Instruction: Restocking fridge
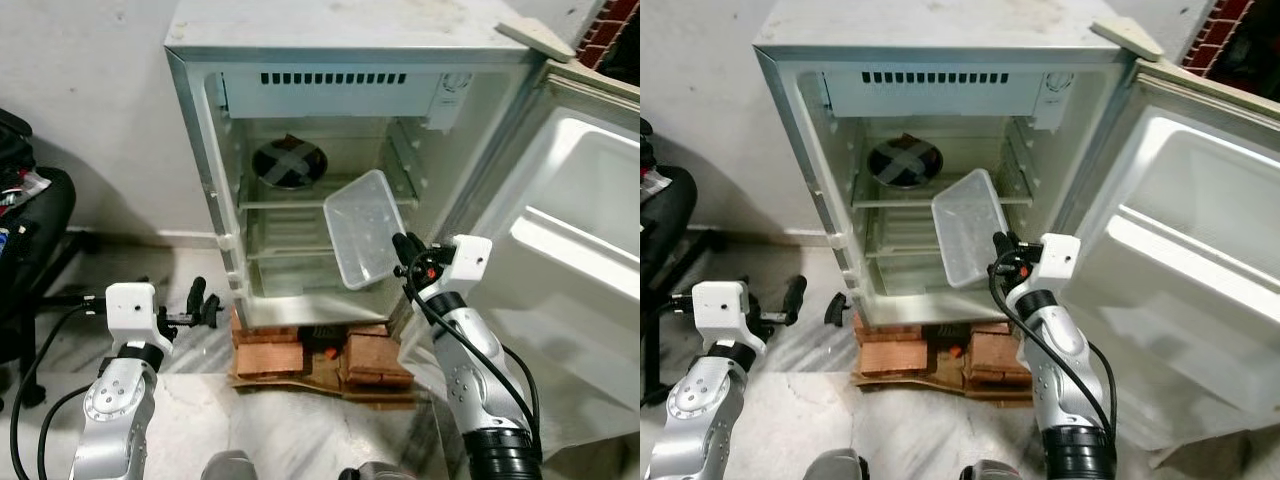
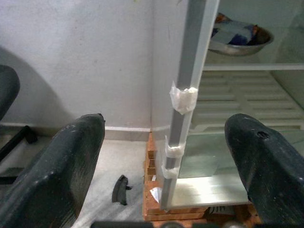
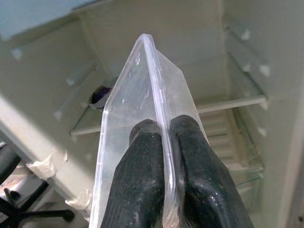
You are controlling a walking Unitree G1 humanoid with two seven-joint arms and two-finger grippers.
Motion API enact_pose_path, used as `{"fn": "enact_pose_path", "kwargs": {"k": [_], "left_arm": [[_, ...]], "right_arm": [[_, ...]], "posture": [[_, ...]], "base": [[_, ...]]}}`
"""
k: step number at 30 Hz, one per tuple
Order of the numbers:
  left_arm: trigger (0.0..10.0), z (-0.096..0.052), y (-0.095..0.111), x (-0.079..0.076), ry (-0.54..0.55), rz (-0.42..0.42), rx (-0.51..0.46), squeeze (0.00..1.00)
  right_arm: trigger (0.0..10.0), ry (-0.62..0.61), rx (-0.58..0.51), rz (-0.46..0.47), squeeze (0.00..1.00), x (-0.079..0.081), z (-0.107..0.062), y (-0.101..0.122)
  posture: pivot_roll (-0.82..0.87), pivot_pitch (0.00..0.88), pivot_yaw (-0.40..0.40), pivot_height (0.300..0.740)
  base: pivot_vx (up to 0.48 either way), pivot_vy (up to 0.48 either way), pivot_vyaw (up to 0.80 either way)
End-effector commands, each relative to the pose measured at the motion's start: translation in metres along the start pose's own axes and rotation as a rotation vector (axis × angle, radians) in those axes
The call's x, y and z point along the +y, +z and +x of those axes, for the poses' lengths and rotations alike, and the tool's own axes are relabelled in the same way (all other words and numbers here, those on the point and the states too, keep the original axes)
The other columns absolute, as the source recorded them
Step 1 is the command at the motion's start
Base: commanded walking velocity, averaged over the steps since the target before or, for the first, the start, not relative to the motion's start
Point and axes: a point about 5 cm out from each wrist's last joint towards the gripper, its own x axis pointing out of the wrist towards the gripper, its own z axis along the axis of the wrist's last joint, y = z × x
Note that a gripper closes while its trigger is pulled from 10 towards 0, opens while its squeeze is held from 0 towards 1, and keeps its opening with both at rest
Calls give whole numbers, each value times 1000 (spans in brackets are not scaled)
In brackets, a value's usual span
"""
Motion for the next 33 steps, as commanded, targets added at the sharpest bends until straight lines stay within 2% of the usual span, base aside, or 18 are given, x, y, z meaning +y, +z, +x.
{"fn": "enact_pose_path", "kwargs": {"k": [1, 18, 25, 33], "left_arm": [[10000, 0, -1, -2, -13, 2, 5, 0], [10000, 0, -2, -4, -8, -9, 7, 0], [10000, -2, -3, -3, -14, -7, 8, 0], [10000, -2, -3, -6, -42, -8, 9, 0]], "right_arm": [[10000, -6, -9, -12, 0, -2, 0, 2], [10000, 0, -4, -18, 0, -3, 0, 2], [10000, -1, 0, -18, 0, -3, 0, 1], [10000, -8, -3, -20, 0, -4, -1, 1]], "posture": [[104, 81, -40, 740], [102, 82, -46, 740], [103, 87, -45, 740], [99, 88, -43, 740]], "base": [[0, 0, 0], [0, 51, 0], [0, 432, 0], [335, 98, 0]]}}
